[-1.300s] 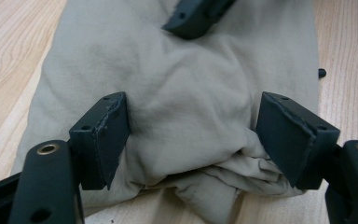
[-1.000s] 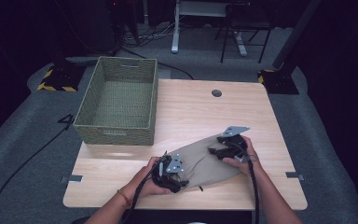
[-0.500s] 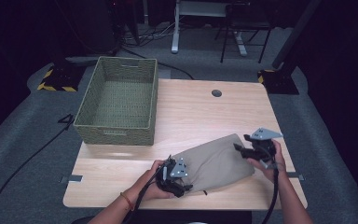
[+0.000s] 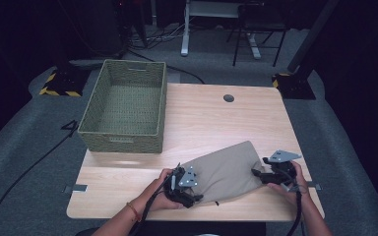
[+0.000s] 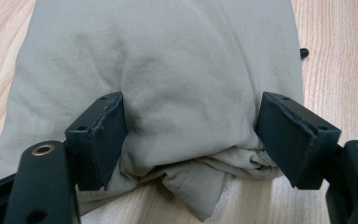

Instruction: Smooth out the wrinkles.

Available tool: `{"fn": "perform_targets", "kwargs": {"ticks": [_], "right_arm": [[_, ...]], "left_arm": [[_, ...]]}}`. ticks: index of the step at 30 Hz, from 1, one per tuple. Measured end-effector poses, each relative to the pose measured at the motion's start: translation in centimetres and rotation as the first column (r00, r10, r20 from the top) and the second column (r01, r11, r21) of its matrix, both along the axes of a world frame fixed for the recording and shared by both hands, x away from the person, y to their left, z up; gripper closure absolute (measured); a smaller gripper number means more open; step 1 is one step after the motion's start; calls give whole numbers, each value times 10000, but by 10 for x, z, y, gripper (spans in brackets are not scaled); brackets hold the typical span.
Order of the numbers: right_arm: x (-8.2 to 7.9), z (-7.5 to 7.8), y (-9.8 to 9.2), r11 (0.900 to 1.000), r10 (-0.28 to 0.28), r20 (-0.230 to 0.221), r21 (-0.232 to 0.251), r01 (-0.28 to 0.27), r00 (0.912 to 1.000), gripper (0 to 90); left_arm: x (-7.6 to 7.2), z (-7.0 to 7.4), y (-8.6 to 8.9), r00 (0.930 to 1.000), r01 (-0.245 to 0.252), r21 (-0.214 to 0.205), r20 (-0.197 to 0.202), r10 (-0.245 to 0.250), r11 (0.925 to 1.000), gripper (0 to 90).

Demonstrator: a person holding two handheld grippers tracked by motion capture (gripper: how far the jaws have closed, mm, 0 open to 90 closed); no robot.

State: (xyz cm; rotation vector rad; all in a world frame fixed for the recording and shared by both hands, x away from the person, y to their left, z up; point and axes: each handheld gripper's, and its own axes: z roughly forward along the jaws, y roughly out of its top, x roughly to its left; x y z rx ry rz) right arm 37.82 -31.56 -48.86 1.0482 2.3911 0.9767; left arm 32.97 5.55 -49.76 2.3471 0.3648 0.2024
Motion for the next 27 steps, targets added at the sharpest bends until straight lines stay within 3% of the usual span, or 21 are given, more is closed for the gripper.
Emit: {"fn": "perform_targets", "kwargs": {"ticks": [4,8,10,12,14,16,19,23,25,27], "right_arm": [[5,1,-4,9973,-361,439,-627,388,9984,318],[9,-1,-14,9971,-723,311,-207,730,9969,334],[8,1,-18,9904,-1259,631,-503,1291,9900,349],[7,4,-21,9931,-1171,538,81,1168,9917,354],[5,8,-19,9926,-1212,708,109,1207,9901,345],[2,12,-14,9942,-1032,799,373,1005,9914,330],[-4,18,-4,9974,-652,1040,389,615,9924,310],[-14,25,8,9992,57,1200,380,-103,9928,289],[-20,28,13,9976,493,1220,413,-547,9913,293],[-25,30,17,9933,998,1109,475,-1055,9888,336]], "left_arm": [[-5,-1,-6,9997,241,82,11,-241,9997,250],[-8,0,-9,9997,225,213,87,-227,9995,250],[-8,2,-7,9996,213,134,161,-216,9997,250],[-8,9,-3,9999,159,-50,37,-159,9999,236],[-9,20,3,10000,47,-364,68,-44,9993,217],[-11,31,10,9996,-57,-620,276,74,9981,192],[-12,42,22,9981,-331,-786,484,370,9964,171],[-3,43,37,9943,-902,-833,501,946,9924,171],[5,43,43,9911,-1275,-1166,242,1311,9850,172],[14,39,43,9853,-1653,-1128,246,1690,9798,175]]}}
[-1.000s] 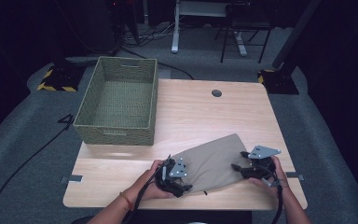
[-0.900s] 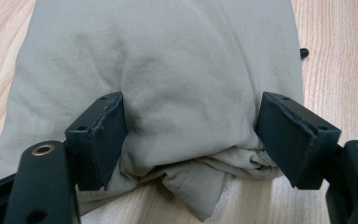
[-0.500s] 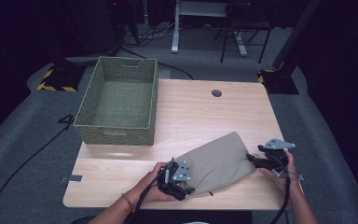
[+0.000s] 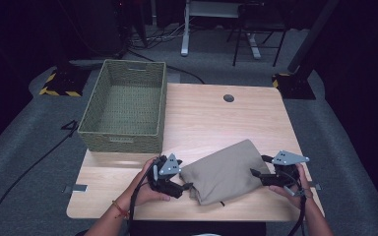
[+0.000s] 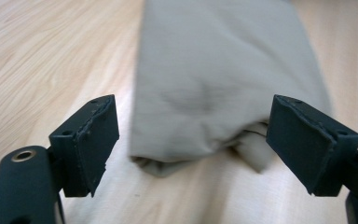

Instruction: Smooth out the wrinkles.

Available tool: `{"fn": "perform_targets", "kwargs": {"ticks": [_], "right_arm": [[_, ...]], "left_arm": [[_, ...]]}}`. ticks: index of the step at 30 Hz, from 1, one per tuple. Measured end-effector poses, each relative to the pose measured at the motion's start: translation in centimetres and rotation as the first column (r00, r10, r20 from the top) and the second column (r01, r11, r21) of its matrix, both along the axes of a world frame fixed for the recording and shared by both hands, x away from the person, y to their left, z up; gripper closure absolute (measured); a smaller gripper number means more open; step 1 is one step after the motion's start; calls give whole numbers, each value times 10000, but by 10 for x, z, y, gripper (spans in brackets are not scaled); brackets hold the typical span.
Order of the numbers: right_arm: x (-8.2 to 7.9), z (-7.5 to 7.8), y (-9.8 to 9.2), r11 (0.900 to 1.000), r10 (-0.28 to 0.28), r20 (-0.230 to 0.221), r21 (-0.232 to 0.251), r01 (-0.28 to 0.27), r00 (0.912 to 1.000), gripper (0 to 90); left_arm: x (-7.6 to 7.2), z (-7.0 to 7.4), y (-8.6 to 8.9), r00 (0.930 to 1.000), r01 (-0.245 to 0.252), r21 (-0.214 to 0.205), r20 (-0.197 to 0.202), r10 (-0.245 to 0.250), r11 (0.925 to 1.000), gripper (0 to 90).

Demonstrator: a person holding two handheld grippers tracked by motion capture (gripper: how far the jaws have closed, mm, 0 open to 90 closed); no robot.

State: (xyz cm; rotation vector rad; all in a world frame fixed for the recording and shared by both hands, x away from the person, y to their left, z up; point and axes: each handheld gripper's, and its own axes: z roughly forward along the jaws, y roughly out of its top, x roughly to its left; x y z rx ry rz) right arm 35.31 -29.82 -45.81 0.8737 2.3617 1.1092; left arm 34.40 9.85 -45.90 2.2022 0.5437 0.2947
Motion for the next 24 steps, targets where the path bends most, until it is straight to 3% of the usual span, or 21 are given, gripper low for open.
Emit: {"fn": "perform_targets", "kwargs": {"ticks": [2,5,7,11,13,14,15,19,21,24], "right_arm": [[-2,-2,6,9994,263,-232,-227,-268,9994,355],[0,-10,13,9976,434,-495,-522,-460,9978,362],[3,-17,16,9973,376,-633,-610,-415,9973,348],[12,-24,10,9997,173,-816,-140,-185,9965,280],[16,-27,7,10000,-51,-784,-23,49,9969,266],[18,-28,5,9999,-154,-811,49,159,9966,255],[21,-30,3,9995,-264,-898,176,281,9956,248],[28,-34,-4,9978,-305,-1199,541,372,9923,219],[30,-35,-5,9974,-301,-1295,606,383,9911,211],[28,-34,-4,9978,-515,-1073,351,555,9929,199]], "left_arm": [[11,-5,-2,9994,-231,-243,-266,225,9994,187],[23,-13,-8,9970,-109,-503,-766,70,9987,190],[26,-19,-15,9959,57,-308,-899,-84,9995,188],[22,-31,-30,9914,538,431,-1215,-482,9976,188],[21,-35,-33,9853,772,401,-1560,-701,9962,184],[20,-38,-36,9783,1009,454,-1861,-908,9939,184],[18,-40,-38,9761,1186,487,-1889,-1075,9917,184],[7,-40,-45,9783,1504,963,-1578,-1341,9839,170],[-2,-38,-50,9753,1977,1478,-1287,-1794,9691,189],[-16,-37,-57,9688,2319,1612,-1270,-2129,9593,191]]}}
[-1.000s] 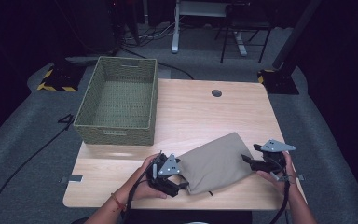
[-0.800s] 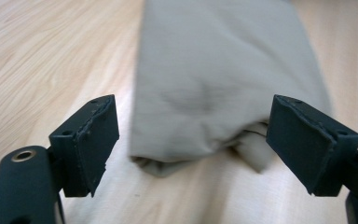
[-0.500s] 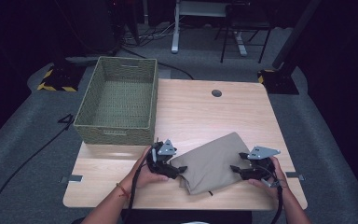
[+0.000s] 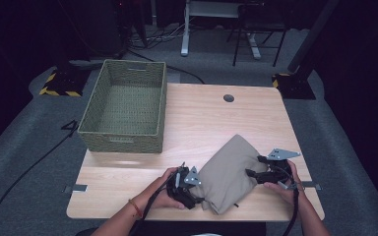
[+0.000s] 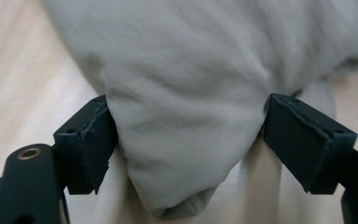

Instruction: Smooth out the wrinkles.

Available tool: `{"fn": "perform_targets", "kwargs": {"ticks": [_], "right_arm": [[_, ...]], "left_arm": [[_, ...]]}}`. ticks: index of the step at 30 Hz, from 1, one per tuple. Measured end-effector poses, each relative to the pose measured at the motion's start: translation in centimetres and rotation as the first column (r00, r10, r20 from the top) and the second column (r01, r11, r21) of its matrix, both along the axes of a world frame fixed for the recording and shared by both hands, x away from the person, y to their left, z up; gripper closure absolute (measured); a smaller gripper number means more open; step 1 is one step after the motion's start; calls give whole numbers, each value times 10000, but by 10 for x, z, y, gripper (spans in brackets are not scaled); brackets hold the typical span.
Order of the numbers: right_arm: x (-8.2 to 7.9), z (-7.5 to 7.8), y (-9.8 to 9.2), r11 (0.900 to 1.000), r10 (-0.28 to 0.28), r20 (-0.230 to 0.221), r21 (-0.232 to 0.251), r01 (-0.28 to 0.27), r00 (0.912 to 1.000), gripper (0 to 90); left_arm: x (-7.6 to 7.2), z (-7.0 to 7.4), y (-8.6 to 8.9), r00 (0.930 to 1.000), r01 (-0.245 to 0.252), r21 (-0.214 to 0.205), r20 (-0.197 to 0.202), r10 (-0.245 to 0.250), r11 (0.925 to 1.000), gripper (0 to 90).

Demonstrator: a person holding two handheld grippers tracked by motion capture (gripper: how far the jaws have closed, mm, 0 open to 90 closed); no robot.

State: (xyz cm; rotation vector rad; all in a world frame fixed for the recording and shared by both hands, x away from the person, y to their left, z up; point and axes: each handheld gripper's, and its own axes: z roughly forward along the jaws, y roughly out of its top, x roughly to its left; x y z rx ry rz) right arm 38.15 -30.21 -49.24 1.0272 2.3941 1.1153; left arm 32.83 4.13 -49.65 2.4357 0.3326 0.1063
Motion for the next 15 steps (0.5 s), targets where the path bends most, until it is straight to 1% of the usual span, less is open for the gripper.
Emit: {"fn": "perform_targets", "kwargs": {"ticks": [1,2,3,4,6,7,8,9,10,11,12,13,15], "right_arm": [[-1,1,1,9998,-92,118,-182,94,9999,199],[-3,2,2,9989,-208,323,-410,222,9993,199],[-5,4,4,9969,-355,552,-687,393,9978,209],[-7,5,6,9945,-446,738,-912,513,9963,231],[-10,8,7,9928,-579,911,-994,670,9942,301],[-11,9,7,9945,-513,846,-873,587,9951,322],[-11,10,4,9982,-363,571,-464,389,9977,309],[-12,12,2,9990,-348,447,-272,361,9984,300],[-13,13,-1,9985,-397,511,-351,415,9979,301],[-14,15,-4,9978,-468,592,-452,495,9971,301],[-14,17,-7,9967,-491,602,-622,528,9970,298],[-14,18,-9,9959,-523,557,-711,562,9971,292],[-16,20,-12,9967,-425,559,-668,462,9975,290]], "left_arm": [[-4,0,-3,9999,98,-32,-45,-99,9999,188],[-8,0,-6,9996,261,24,-90,-261,9997,183],[-11,-1,-9,9989,458,-36,-34,-458,9989,181],[-14,0,-11,9983,584,6,-61,-584,9983,178],[-18,-1,-13,9982,599,3,15,-599,9982,167],[-19,-1,-12,9988,493,10,-9,-493,9988,167],[-20,0,-8,9992,389,66,-25,-389,9992,169],[-21,0,-3,9997,230,-25,-33,-230,9997,175],[-21,1,4,9999,90,-12,-93,-90,10000,181],[-21,0,12,9999,-48,-120,-95,47,9999,179],[-22,0,20,9995,-297,-41,-122,296,9996,177],[-22,0,28,9989,-473,-61,-52,473,9989,176],[-20,1,45,9963,-865,-198,-22,864,9961,174]]}}
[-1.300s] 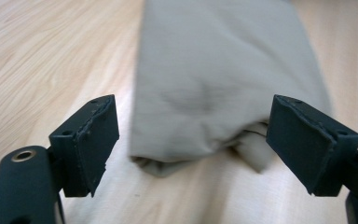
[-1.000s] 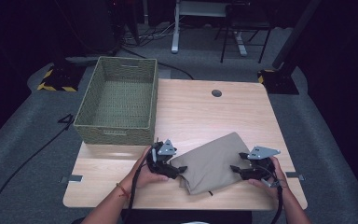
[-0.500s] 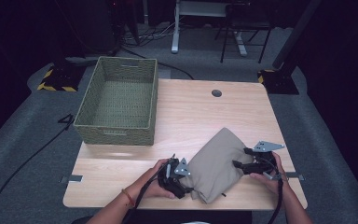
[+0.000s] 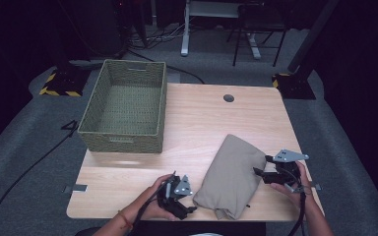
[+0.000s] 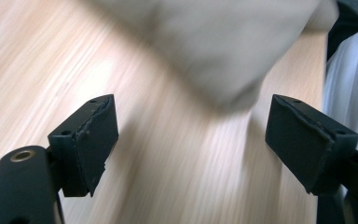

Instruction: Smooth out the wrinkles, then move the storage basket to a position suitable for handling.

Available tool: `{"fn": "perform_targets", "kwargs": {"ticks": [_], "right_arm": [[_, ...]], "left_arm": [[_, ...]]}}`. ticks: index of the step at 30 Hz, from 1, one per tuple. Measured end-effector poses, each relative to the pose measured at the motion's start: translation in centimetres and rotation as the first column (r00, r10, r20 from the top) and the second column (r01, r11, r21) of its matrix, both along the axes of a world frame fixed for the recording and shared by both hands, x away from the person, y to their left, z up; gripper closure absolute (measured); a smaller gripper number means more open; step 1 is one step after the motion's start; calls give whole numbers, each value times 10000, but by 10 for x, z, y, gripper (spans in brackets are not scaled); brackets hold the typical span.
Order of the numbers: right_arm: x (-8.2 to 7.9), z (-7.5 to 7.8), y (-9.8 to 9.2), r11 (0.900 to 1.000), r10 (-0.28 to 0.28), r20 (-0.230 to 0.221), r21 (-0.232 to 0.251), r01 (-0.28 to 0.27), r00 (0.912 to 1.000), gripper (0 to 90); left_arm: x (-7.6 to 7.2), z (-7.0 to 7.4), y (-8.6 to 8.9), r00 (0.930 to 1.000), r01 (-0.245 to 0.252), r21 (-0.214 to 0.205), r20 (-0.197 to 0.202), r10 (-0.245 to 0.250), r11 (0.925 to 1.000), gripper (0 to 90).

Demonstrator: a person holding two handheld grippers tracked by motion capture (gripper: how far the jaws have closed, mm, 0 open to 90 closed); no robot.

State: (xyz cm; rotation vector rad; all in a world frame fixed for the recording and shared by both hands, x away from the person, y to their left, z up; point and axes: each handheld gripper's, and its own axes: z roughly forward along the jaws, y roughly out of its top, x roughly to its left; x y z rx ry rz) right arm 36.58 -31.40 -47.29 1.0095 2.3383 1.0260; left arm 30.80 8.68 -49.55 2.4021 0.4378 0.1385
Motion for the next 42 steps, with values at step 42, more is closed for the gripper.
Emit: {"fn": "perform_targets", "kwargs": {"ticks": [42], "right_arm": [[-1,-31,-36,9965,-746,-498,341,764,9960,235]], "left_arm": [[50,78,105,8773,-3712,-2482,2220,4255,8948,199]]}}
